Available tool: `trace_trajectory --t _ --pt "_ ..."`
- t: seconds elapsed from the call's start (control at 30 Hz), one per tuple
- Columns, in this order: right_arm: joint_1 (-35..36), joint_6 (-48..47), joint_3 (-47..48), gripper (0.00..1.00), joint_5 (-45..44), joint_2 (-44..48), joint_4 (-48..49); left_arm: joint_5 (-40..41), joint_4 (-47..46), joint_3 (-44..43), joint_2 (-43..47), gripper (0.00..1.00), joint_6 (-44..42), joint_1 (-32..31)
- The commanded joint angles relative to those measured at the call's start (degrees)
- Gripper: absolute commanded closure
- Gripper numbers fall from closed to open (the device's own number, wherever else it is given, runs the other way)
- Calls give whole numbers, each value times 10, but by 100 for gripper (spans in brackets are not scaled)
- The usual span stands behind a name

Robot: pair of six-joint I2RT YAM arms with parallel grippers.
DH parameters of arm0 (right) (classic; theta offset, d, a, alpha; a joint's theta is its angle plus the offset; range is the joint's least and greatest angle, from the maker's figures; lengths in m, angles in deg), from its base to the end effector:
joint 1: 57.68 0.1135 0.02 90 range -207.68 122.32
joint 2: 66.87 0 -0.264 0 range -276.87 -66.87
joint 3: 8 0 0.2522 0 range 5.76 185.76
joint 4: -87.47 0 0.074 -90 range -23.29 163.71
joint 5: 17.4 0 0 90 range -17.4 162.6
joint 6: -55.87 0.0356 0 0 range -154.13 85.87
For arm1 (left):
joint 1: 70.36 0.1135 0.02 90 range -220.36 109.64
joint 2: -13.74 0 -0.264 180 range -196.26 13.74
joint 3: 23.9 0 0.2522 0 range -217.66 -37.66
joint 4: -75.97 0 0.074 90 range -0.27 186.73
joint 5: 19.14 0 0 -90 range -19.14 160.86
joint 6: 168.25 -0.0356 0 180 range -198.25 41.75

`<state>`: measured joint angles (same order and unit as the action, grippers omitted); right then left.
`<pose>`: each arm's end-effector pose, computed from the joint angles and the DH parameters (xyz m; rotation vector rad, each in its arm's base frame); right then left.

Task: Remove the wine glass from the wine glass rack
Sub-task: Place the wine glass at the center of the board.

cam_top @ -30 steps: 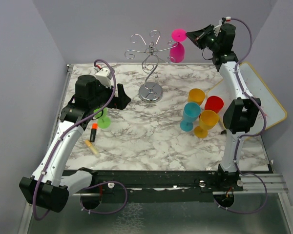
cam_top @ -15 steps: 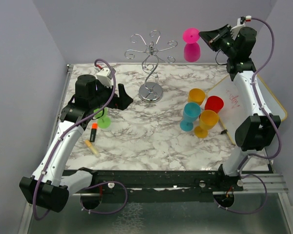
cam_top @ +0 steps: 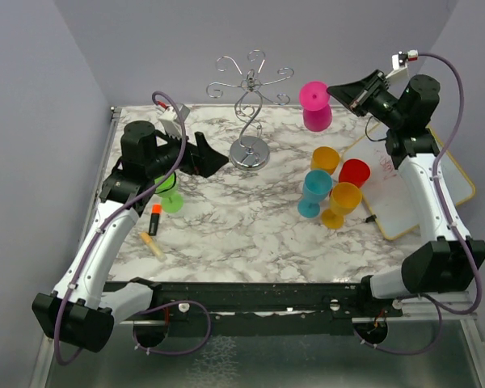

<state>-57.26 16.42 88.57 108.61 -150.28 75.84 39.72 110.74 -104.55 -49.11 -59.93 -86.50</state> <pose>0.3379 0.0234 0.4359 0.1927 1.6641 1.1684 0.2250 -0.0843 0.3950 0.3531 1.8929 -0.9155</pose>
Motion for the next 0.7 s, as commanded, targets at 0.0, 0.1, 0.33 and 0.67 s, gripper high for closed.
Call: trace_trajectory --t 0.0,0.1,0.33,0.67 --pt "0 -51 -16 99 60 57 -53 -86 -108 25 1 9 79 1" --pt "0 -62 -40 99 84 86 -72 -134 -200 46 -5 9 146 1" --pt "1 -115 -74 99 203 126 -123 -192 -360 88 -17 9 275 -6" --pt "52 -178 -89 100 254 143 -177 -154 -361 28 -83 10 264 -109"
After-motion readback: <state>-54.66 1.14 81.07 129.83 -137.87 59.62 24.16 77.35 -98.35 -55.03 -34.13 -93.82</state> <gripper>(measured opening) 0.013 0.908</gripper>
